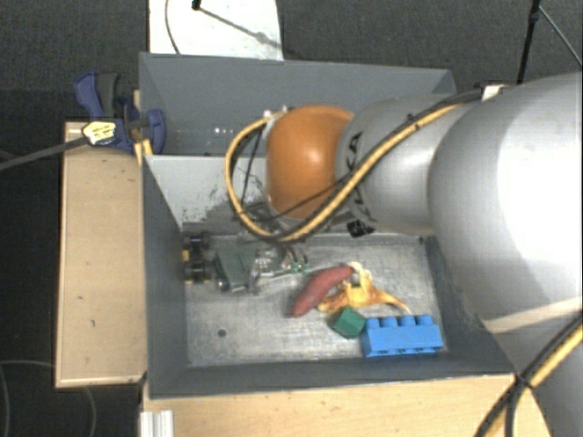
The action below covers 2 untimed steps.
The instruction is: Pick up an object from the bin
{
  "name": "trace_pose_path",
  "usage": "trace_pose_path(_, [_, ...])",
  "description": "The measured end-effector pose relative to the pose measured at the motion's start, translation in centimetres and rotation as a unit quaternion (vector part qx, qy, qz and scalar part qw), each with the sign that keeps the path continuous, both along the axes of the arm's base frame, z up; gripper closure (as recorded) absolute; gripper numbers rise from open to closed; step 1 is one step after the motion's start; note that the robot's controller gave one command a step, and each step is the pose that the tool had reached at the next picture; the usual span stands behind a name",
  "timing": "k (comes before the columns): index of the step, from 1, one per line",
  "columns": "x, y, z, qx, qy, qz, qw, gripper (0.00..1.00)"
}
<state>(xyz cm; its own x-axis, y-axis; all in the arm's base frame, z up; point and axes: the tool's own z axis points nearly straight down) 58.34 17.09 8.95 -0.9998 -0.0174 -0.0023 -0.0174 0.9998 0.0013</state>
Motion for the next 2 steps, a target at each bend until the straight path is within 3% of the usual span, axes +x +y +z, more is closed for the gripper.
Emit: trace_pose_path(2, [-0.2, -0.1, 1.8, -0.001, 0.0042, -0.001, 1.0000, 1.00])
